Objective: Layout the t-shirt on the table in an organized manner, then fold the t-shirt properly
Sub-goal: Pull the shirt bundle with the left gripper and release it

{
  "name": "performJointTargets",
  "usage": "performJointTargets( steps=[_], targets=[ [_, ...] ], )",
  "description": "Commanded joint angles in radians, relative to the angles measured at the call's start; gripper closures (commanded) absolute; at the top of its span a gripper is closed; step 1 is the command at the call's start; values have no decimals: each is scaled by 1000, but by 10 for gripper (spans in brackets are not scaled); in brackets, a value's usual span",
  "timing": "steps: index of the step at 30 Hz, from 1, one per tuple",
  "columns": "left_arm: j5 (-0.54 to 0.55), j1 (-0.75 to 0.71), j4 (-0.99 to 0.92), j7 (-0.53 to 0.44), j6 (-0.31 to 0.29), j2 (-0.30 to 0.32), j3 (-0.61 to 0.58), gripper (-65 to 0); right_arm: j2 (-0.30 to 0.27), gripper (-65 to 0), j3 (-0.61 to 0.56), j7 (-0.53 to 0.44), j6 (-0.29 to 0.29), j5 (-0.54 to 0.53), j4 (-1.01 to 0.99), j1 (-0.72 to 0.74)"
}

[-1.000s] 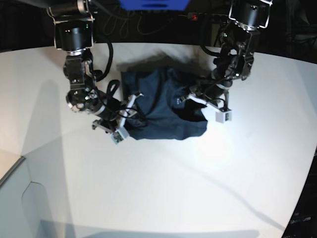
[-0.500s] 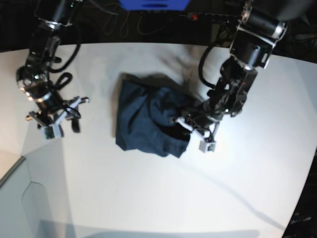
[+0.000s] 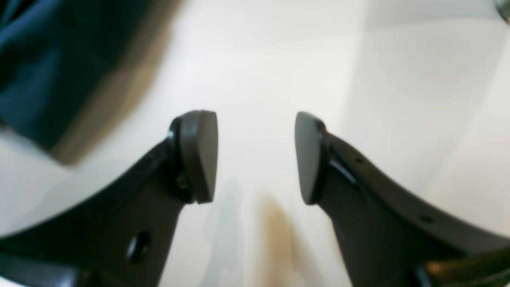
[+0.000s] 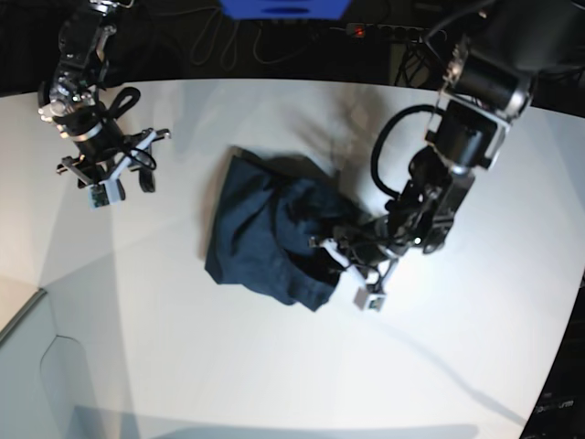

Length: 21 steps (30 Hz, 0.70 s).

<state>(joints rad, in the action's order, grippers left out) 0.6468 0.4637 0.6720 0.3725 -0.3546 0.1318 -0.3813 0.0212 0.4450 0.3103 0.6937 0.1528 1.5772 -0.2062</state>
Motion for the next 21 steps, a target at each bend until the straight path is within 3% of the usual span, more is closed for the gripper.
performJointTargets(
  steps=[1, 7, 11, 18, 21],
  targets=[
    [-14, 54, -25, -17, -36, -22, -37, -2, -8, -289, 5, -20, 4, -9, 19, 1],
    [-229, 192, -174, -56, -200, -113, -242, -2, -8, -289, 5, -20, 4, -9, 41, -35],
    [-402, 231, -183, -105, -280, -177, -339, -4, -8, -289, 5, -20, 4, -9, 73, -66],
    [-678, 260, -186, -142, -338, -288, -377, -7, -7, -289, 45, -20, 4, -9, 110, -95],
    [-735, 260, -180, -142, -340, -289, -381, -76, -5, -289, 65, -20, 4, -9, 116, -98]
  ],
)
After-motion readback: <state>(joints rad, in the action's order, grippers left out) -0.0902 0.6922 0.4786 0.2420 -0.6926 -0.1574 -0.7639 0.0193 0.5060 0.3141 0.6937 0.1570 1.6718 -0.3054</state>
